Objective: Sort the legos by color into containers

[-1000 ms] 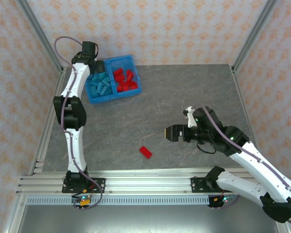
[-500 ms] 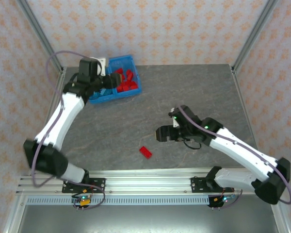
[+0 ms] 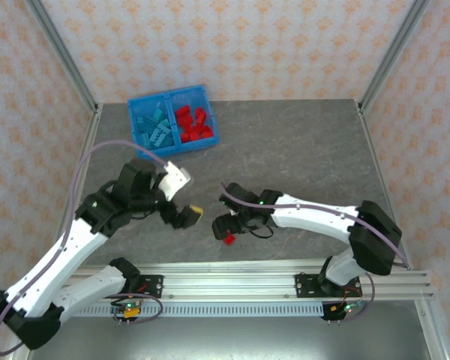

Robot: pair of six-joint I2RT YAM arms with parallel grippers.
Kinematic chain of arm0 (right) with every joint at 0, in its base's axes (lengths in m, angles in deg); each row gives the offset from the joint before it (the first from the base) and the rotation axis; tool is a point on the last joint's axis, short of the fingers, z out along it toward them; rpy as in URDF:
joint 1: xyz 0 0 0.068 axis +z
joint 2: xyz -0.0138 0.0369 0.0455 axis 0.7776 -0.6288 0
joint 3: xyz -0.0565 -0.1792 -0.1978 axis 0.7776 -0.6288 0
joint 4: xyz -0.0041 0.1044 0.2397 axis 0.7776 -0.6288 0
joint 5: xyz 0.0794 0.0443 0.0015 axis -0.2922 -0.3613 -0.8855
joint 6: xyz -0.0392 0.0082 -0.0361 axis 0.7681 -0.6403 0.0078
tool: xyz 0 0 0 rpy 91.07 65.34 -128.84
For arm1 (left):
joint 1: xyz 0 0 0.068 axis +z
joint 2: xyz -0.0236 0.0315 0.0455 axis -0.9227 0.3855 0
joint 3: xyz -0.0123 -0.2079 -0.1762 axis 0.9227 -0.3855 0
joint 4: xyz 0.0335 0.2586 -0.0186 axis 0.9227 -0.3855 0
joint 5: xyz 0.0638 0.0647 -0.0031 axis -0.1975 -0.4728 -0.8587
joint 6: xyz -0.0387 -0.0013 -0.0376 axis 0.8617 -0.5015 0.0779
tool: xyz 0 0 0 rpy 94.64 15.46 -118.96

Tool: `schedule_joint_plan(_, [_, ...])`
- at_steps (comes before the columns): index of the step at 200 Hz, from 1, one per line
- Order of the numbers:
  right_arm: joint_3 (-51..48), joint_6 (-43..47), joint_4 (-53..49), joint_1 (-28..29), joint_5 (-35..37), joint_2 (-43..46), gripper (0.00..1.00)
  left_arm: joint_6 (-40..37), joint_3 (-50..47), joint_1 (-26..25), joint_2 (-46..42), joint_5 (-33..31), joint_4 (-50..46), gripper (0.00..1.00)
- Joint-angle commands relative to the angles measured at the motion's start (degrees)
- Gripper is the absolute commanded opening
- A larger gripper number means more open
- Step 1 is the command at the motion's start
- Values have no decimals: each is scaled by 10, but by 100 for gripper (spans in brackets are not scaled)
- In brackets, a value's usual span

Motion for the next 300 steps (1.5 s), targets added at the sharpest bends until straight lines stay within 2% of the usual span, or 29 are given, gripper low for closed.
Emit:
schedule_joint_plan(1, [13,14,18,16,37,-44,91,-114,-35,-2,-58,53,-72,99])
schedule_joint_plan(39, [30,15,20,33,44,-99,86,-244,-55,-2,-75,78,-191,98])
schedule_joint_plan(67, [29,16,16,34,65,-110,78,-259,-60,-2,-75,77,-196,98])
schedule_joint_plan(108, [12,-5,27,33,74,-109,55,-258,-72,-3,-75,61,-179,98])
schedule_joint_plan(128, [6,-14,33,34,73,-92,39,-266,-70,-3,-75,66,-175,99])
schedule_joint_plan(148, [2,-21,39,30,71,-54,31,-284,-69,-2,-77,72,-170,99])
schedule_joint_plan(173, [10,-28,48,2,52,13,30,-270,-72,-2,-95,73,-112,100])
schedule_joint_plan(197, [35,-24,60,-39,53,71,31,-226,-103,-2,-131,89,2,100])
schedule_joint_plan(216, [66,-7,73,-81,63,80,31,-203,-140,-2,-150,89,98,100])
schedule_joint_plan(239, [137,5,76,-132,70,40,32,-99,-169,-2,-146,11,235,100])
schedule_joint_plan(258, [217,18,81,-153,83,-15,32,17,-163,-2,-133,-121,287,100])
schedule_joint_plan(278, [308,34,83,-167,88,-95,32,137,-131,-2,-115,-282,247,100])
schedule_joint_plan(289, [368,50,81,-171,93,-146,32,175,-109,-2,-102,-331,202,100])
schedule_joint_plan(300, [425,75,79,-171,110,-202,32,189,-91,-2,-92,-351,158,100])
